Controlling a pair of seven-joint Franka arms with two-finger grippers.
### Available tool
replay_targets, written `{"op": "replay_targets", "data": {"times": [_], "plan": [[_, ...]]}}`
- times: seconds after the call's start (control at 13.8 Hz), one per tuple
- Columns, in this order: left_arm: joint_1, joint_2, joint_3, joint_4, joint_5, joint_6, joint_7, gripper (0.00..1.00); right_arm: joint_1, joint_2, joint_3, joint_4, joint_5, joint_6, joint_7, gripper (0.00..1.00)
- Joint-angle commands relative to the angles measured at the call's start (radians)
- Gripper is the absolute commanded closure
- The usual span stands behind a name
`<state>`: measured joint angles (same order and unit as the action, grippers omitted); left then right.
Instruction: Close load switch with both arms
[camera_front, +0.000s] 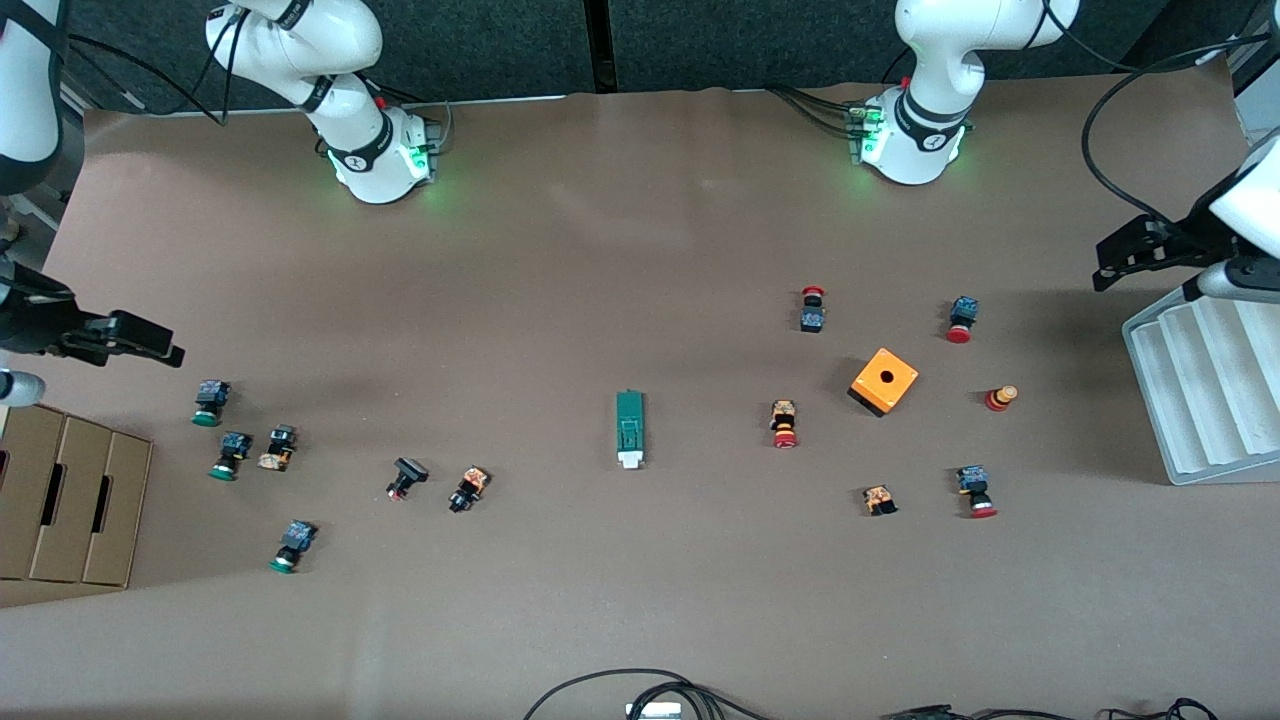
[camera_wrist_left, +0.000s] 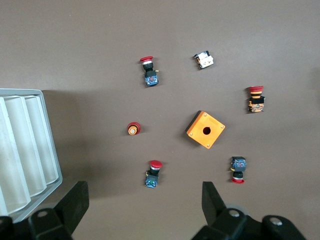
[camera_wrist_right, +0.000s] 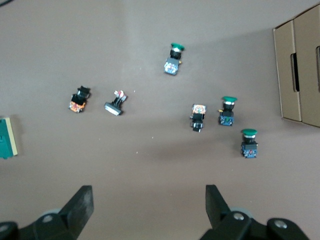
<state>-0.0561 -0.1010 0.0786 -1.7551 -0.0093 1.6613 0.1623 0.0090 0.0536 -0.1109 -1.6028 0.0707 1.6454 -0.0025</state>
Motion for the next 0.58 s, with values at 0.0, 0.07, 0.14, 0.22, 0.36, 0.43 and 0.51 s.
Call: {"op": "replay_targets", "data": {"times": [0.0,0.07,0.14,0.22,0.36,0.43,0.51], "plan": [[-0.021,0.042,-0.002,0.070,0.043,-0.044,-0.003,0.00,-0.024,-0.066,0.025,-0.098,-0.006,0.060,0.010,0.00],[-0.021,0.067,-0.003,0.107,0.042,-0.075,-0.009,0.00,-0.021,-0.063,0.025,-0.091,-0.006,0.051,0.009,0.00],[-0.024,0.079,-0.013,0.124,0.043,-0.089,-0.010,0.00,-0.018,-0.064,0.025,-0.089,-0.009,0.039,0.010,0.00],[-0.024,0.080,-0.014,0.127,0.045,-0.089,-0.010,0.00,-0.015,-0.057,0.025,-0.085,-0.012,0.024,0.010,0.00],[-0.024,0.080,-0.014,0.128,0.046,-0.092,-0.014,0.00,-0.014,-0.040,0.025,-0.043,-0.014,-0.015,0.010,0.00],[-0.024,0.080,-0.014,0.128,0.046,-0.104,-0.035,0.00,-0.015,-0.038,0.027,-0.039,-0.011,-0.015,0.012,0.00],[-0.021,0.078,-0.013,0.126,0.040,-0.109,-0.073,0.00,-0.017,-0.040,0.025,-0.039,-0.009,-0.016,0.010,0.00]]}}
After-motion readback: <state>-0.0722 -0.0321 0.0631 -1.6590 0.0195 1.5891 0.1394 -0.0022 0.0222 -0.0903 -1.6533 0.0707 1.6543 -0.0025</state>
